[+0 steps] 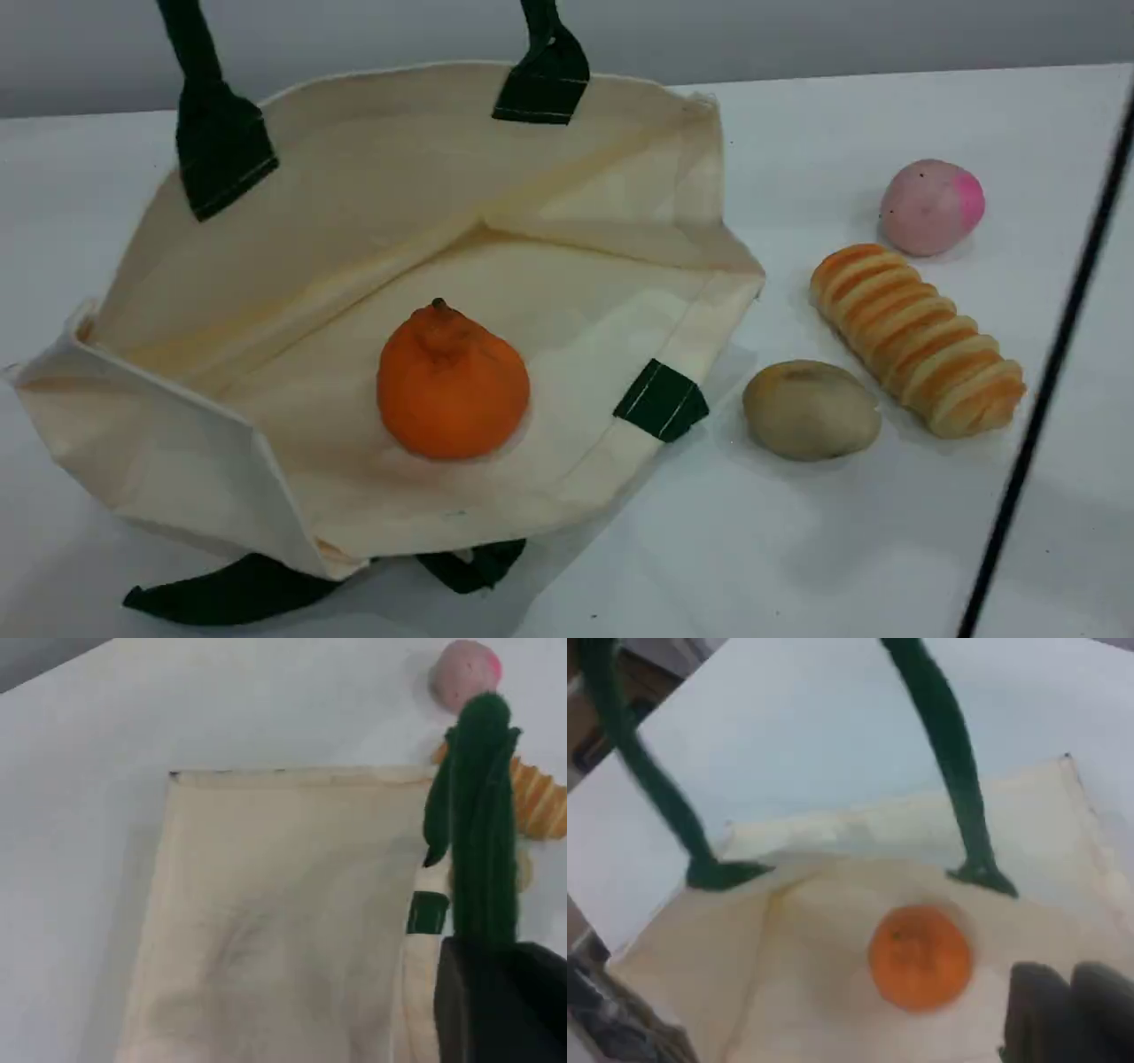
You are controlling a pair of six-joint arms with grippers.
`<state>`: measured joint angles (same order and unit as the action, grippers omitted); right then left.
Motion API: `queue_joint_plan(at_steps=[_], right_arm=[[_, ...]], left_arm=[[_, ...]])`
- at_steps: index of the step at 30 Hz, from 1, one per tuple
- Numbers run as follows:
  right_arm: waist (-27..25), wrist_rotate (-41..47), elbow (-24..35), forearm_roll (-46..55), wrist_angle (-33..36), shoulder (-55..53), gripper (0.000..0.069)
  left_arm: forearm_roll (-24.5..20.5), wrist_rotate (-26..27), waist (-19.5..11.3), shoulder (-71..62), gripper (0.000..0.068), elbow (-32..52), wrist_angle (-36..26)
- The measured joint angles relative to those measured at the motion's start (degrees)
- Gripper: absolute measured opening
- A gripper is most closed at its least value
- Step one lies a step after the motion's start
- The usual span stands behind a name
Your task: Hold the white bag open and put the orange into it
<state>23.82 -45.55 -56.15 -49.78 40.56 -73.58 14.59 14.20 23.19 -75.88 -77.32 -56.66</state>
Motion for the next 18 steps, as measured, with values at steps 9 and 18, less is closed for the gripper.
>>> queue_joint_plan(at_steps=[9, 18], right_arm=[[0.0, 19.6, 0.0, 21.4, 3.5, 15.1, 0.0079], [0.0, 29.9, 0.0, 37.1, 10.1, 27.9, 0.0083]], left_arm=[[-2.9, 0.3, 0.0, 0.0, 0.0340, 0.0, -2.9], [-0.8, -6.2, 0.0, 1.0, 0.0414, 1.4, -10.9]])
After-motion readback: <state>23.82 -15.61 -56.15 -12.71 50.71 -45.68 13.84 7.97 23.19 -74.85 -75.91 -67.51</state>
